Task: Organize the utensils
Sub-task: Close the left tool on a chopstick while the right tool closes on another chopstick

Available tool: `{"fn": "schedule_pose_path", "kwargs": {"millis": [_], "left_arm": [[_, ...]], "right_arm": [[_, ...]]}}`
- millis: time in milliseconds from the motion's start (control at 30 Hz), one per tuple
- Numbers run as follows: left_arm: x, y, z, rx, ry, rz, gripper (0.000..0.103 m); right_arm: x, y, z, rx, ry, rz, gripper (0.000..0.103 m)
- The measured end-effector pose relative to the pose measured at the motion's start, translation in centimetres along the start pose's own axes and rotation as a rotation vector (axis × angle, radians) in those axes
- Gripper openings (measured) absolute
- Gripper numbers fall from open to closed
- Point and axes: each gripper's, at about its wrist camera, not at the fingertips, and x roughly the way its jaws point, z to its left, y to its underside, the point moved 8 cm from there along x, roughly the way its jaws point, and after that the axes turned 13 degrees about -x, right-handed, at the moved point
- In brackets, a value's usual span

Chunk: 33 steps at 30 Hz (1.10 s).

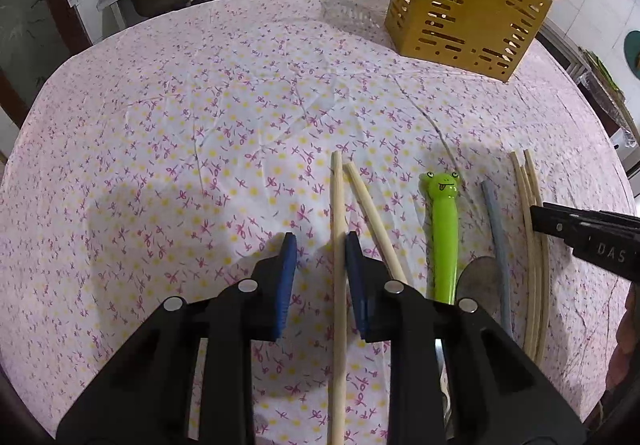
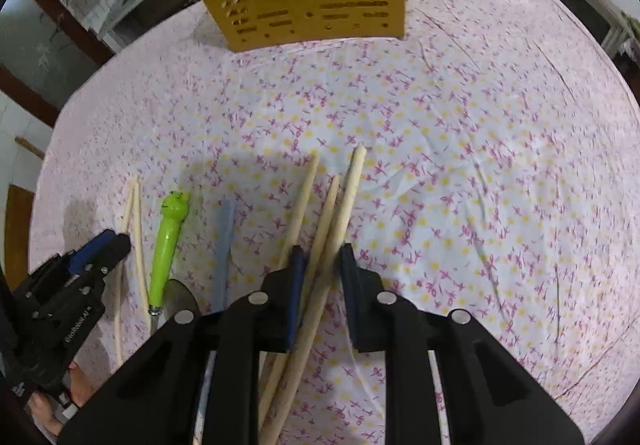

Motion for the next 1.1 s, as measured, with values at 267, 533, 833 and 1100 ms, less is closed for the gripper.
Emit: {"fn": "schedule_pose_path", "kwargs": {"millis": [267, 533, 833, 1100], "left_arm": [[0.4, -0.5, -0.3, -0.001, -0.025, 0.017, 0.023], [0.6, -0.7, -0.3, -0.002, -0.030, 0.026, 0.022], [0.4, -0.6, -0.2, 0.003, -0.042, 0.010, 0.008], [0.1, -0.7, 0.2, -0.020, -0.019, 0.006, 0.005]], "right_arm": [[0.2, -0.4, 0.8, -0.030, 0.003, -0.006, 0.015], [0.1, 0.0, 0.1, -0.005, -0.069, -0.007, 0.011], [-1.2, 0.7, -1.5, -0.015, -0.074, -0.040, 0.010], [-3.2, 1.0, -3.2, -0.014, -0.058, -0.084, 0.006]]}}
